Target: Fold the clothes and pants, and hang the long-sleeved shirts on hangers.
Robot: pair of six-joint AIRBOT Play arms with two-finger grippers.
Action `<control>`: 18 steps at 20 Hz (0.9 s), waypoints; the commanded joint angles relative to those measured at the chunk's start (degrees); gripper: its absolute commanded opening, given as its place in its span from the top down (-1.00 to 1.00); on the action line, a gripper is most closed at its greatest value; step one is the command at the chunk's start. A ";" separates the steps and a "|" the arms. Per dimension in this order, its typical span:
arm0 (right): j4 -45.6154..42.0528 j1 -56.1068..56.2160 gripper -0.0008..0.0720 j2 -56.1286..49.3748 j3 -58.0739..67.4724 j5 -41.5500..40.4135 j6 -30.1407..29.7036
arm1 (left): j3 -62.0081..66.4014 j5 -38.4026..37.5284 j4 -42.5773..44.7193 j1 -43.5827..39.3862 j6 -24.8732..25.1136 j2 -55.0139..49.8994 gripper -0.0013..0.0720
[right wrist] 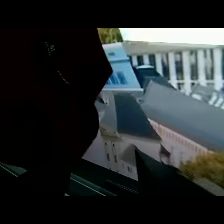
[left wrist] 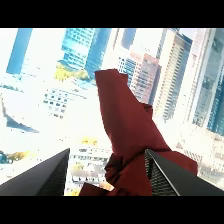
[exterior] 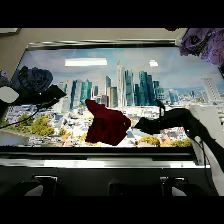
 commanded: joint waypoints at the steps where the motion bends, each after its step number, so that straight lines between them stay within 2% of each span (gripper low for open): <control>1: 7.45 8.28 -0.33 -3.82 -2.32 7.87 -0.09 | 0.09 -0.09 -0.02 1.92 0.50 0.26 -0.49; 6: 10.54 15.19 -0.32 -7.91 -2.32 12.57 1.62 | 0.09 -0.11 0.00 1.97 0.52 0.15 -0.48; 7: 10.56 15.61 -0.22 -8.31 -2.32 13.27 1.99 | 0.09 -0.17 -0.02 1.97 0.52 -0.24 -0.48; 9: 10.47 15.21 0.77 -8.13 -2.21 14.47 2.01 | 0.07 -0.20 -0.35 1.81 0.70 -2.34 -0.48; 10: 10.08 14.82 0.90 -7.72 -1.90 14.38 1.99 | 0.04 0.07 -1.75 1.70 2.93 -4.26 -0.48; 14: 7.91 14.29 0.90 -3.69 -1.79 13.27 3.39 | 0.07 5.16 -13.51 0.57 15.80 -14.84 -0.48; 18: 7.85 14.29 0.90 -1.88 -1.77 12.00 4.35 | 0.28 13.25 -20.50 -1.88 22.01 -24.63 -0.48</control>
